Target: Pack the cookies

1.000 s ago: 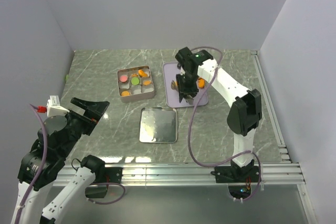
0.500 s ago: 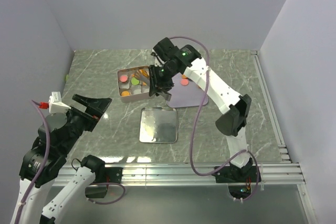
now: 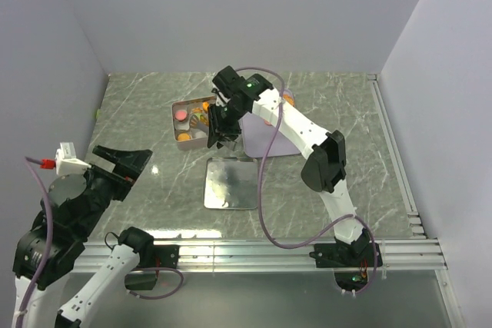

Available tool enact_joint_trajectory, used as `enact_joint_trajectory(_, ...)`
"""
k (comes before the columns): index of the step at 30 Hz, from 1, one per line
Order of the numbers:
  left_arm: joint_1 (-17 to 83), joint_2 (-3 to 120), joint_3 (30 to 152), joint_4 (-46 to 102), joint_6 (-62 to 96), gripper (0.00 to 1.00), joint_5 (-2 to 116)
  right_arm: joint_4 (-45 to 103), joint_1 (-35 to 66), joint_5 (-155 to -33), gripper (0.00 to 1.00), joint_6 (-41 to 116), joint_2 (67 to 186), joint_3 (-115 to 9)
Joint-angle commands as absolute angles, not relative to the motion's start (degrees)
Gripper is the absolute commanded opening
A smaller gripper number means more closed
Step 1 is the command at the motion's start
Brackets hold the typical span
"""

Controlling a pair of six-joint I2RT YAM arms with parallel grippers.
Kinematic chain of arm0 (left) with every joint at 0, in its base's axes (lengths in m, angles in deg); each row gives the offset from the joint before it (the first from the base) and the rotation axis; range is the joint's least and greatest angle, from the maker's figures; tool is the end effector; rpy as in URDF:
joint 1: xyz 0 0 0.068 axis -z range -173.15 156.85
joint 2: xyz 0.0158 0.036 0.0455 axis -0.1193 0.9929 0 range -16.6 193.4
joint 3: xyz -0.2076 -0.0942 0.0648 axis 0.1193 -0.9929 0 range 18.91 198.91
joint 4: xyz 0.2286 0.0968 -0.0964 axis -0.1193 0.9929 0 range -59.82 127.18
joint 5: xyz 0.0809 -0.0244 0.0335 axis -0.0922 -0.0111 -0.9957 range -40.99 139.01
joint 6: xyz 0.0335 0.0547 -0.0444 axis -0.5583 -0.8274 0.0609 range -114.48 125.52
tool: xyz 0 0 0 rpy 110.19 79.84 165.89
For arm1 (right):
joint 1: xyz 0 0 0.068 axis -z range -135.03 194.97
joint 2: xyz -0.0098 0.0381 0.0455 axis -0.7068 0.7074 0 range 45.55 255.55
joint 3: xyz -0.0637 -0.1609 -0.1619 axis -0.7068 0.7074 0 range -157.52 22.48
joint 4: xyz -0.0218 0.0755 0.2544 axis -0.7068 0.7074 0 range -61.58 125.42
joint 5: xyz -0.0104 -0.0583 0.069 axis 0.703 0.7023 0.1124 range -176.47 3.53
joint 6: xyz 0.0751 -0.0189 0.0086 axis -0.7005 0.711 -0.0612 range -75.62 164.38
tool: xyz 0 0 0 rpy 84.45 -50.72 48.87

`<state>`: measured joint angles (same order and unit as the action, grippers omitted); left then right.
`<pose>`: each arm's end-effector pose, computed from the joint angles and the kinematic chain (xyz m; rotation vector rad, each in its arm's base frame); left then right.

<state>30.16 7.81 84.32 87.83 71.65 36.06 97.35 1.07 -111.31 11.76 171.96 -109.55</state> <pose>0.0941 -0.0242 0.3769 -0.8608 1.7459 -0.8599 0.3106 0.3378 0.2601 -0.4356 2.8694 0.9272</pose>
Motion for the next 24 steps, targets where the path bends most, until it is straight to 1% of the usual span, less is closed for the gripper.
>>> enact_joint_trajectory(1,30.1,6.4,86.4,90.5,71.0,0.98,33.8,93.8,0.4,-112.6,0.31,10.8,172.2,-110.2)
enact_joint_trajectory(8,30.1,5.7,87.4,92.2,70.9,0.99,33.3,92.7,0.1,-112.0,0.31,11.2,174.1,-107.3)
enact_joint_trajectory(15,30.1,5.0,87.6,93.2,71.4,0.99,33.4,93.7,0.2,-110.8,0.31,11.2,177.0,-108.6)
enact_joint_trajectory(24,30.1,4.2,88.1,94.3,72.2,0.99,32.7,94.0,0.5,-109.7,0.39,11.3,177.9,-108.2)
